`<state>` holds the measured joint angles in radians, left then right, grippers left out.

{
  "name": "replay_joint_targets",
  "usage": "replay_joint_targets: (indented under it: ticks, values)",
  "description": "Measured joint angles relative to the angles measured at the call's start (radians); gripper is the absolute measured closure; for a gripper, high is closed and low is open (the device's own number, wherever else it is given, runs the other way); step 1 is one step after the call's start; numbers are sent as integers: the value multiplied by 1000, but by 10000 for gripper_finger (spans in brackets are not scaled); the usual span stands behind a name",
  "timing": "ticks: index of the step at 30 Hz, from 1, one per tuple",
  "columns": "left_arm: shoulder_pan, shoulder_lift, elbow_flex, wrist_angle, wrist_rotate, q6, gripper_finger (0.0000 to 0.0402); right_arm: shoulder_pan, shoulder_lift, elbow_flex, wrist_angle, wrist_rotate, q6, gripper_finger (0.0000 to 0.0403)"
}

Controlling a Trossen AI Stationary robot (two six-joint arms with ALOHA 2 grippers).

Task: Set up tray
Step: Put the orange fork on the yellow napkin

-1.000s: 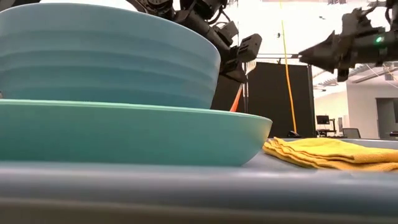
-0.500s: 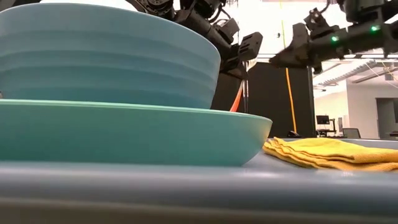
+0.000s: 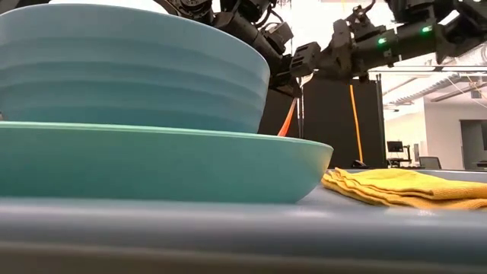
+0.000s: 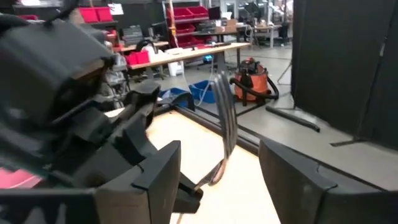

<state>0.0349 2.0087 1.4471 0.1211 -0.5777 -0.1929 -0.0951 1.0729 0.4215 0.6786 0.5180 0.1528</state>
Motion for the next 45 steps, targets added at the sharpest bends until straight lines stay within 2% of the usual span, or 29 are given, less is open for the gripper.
replay_joint_targets:
  ticks: [2,4,8,19,23,27,30,35,39,45]
  values:
    - [0,0,0,2,0,1,392,-12,32,11,0,-8,7,195]
    - [-1,0,0,3,0,6,392,-29,59,19,11,-59,8,200]
    - [-2,0,0,-1,0,8,392,-49,85,31,60,-101,15,225]
    - [-3,0,0,-29,-5,8,392,-50,48,31,80,-98,-62,339]
    - [-2,0,-2,-26,-6,4,392,-52,48,32,34,-53,-105,389]
    - [-1,1,-2,-25,-1,6,392,-70,48,34,-7,-49,-105,400]
    - [0,1,-3,-17,2,8,371,-75,48,34,7,-52,-111,401]
    - [-26,-37,-1,-38,19,45,313,-74,10,31,-33,-142,-130,402]
    - [-66,-102,0,-68,19,120,287,-75,-51,31,-127,-196,-130,402]
    - [-136,-231,0,-215,-2,182,281,-54,-163,32,-338,-475,82,402]
